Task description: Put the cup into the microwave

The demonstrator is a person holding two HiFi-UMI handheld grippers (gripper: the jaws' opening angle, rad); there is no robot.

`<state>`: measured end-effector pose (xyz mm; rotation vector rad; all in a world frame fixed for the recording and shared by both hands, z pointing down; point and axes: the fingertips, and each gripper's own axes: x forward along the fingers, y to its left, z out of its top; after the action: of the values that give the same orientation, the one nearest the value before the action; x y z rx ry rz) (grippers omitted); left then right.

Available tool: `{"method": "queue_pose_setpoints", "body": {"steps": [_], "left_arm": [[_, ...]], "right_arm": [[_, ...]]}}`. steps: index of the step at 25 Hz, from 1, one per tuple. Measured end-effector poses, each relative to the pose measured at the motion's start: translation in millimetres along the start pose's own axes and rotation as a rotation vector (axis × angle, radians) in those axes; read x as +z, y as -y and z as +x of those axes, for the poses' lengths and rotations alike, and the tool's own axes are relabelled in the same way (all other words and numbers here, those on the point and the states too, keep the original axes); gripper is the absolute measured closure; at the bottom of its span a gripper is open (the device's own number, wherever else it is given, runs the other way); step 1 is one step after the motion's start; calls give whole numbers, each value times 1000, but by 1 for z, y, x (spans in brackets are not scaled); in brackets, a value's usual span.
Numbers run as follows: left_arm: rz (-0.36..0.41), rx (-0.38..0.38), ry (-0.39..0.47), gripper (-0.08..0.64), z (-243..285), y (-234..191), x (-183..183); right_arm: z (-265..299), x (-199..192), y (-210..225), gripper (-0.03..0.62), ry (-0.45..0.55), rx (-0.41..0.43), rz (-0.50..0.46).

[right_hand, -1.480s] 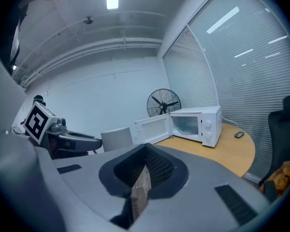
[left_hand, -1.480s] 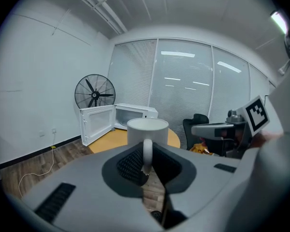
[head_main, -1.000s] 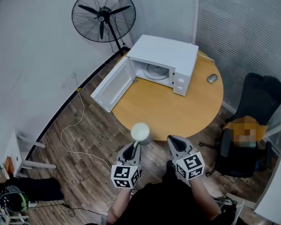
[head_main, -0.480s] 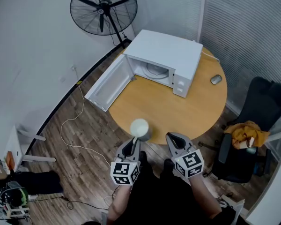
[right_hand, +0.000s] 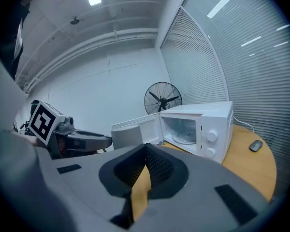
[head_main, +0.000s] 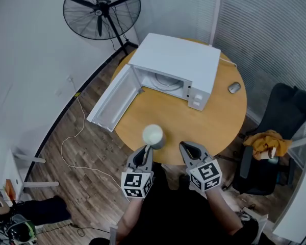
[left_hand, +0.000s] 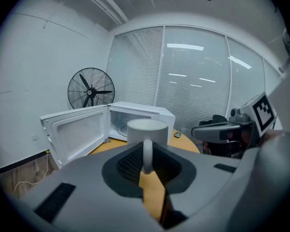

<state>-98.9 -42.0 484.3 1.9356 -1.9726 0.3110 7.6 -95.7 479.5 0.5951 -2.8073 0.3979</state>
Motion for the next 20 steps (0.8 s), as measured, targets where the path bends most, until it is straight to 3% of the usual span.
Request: {"method": "queue_pose_setpoints", "body": {"steps": [10,20], "left_arm": [[93,-145,-16,520,70,-67,37],[156,-290,-34,520,144,-101,40]], "right_arm": [[66,36,19,583,-3,-160,32],[109,39,29,583,-18,-282,62]]}}
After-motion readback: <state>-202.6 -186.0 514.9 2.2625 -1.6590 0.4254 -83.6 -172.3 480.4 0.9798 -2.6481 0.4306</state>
